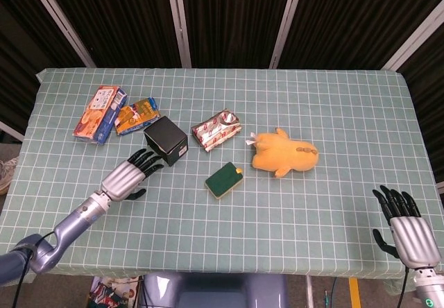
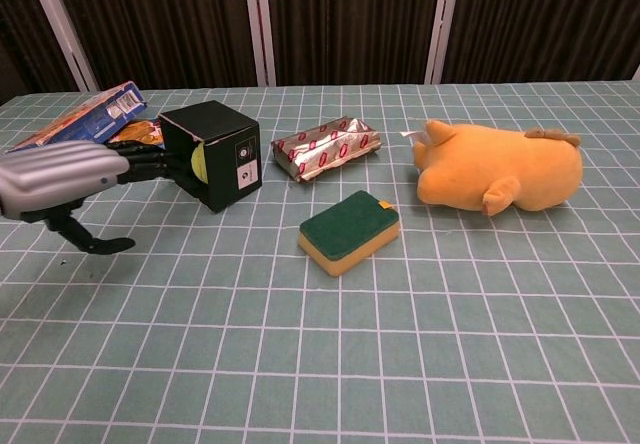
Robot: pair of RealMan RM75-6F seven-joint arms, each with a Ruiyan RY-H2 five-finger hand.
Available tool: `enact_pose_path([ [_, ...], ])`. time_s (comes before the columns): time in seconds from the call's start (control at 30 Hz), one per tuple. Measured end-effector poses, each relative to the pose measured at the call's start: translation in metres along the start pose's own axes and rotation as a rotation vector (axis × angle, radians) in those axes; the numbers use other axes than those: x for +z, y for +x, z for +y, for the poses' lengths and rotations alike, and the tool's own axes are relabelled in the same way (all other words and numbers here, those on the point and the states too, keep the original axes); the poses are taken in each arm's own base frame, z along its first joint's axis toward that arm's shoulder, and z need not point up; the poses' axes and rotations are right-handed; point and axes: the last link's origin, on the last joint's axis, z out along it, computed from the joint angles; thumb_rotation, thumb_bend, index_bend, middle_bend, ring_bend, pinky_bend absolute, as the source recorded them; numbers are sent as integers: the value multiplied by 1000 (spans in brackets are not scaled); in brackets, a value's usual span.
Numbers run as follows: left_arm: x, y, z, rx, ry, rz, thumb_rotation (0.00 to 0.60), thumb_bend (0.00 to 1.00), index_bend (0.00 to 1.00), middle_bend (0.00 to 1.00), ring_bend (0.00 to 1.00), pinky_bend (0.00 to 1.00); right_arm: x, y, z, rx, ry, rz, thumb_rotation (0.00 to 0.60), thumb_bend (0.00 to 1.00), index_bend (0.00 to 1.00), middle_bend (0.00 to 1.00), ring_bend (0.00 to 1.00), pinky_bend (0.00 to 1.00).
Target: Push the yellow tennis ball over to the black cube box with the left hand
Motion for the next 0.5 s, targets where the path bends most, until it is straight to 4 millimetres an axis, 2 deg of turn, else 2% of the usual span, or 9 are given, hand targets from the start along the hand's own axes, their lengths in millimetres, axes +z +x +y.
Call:
enact_pose_path([
  [0.17,-48,10,-6,-52,14,28,600,228,124,95,0,0,-3,0,-4,-2,19,1,600,428,0,0,0,0],
  [0.33,-111,21,-7,-111,93,64,600,130,74,52,0,0,-4,2,-6,14,32,19,600,428,0,0,0,0],
  [0.5,-177,30,4,-125,233,149,600,104,28,25,0,0,-4,4,-4,31,39,50,600,428,0,0,0,0],
])
